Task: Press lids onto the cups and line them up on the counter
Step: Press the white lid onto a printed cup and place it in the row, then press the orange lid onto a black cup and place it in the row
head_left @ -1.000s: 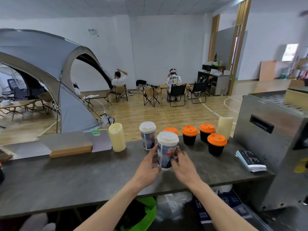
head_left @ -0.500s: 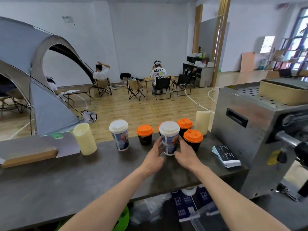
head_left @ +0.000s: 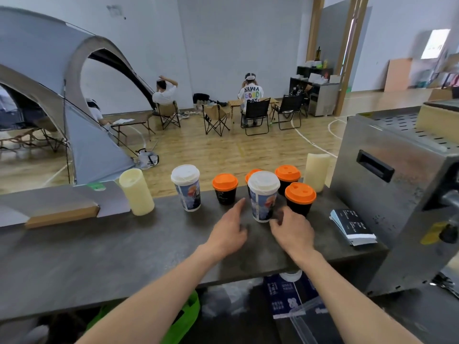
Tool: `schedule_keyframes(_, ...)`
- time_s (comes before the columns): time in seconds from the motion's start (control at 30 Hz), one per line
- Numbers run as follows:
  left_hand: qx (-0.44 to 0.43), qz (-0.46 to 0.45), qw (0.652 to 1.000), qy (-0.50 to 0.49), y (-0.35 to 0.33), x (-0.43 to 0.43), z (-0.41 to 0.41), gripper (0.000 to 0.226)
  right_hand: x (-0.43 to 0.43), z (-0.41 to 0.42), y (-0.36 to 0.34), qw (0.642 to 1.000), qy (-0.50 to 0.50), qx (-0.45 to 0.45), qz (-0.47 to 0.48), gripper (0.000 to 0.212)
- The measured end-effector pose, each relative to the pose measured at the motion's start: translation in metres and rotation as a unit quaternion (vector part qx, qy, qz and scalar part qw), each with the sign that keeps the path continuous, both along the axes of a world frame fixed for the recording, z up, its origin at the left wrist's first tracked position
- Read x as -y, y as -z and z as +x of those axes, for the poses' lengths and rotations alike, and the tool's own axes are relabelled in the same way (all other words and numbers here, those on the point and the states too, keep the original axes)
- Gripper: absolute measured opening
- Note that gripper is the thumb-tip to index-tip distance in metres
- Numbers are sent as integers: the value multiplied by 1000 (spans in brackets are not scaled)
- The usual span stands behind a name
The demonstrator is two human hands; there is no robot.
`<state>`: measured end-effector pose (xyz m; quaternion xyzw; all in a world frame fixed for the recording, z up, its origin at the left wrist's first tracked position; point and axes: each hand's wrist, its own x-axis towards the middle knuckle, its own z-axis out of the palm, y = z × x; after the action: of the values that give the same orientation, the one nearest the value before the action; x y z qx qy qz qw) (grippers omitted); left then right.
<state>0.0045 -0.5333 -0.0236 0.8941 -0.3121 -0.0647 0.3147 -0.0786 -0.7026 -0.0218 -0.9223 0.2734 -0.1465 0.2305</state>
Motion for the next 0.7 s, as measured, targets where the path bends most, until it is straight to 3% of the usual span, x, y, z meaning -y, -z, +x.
schedule_keyframes(0.1,139,101,984,-37,-10,-27,2,81,-17,-1,-7,994,-7,4,-111,26)
schedule_keyframes(0.17,181,132,972,-67,-14,-53,5,77,-41,7,-12,988,-64,34,-135,25)
schedule_keyframes(0.37,189,161,955,-161,-25,-169,12,71,-155,44,-18,972,-215,54,-72,25)
schedule_keyframes(0.57,179,185,929,-268,-30,-332,18,76,-294,97,-13,929,-367,29,-45,55)
schedule_keyframes(0.7,177,185,911,-323,-36,-441,23,74,-403,127,-22,903,-425,39,-43,63)
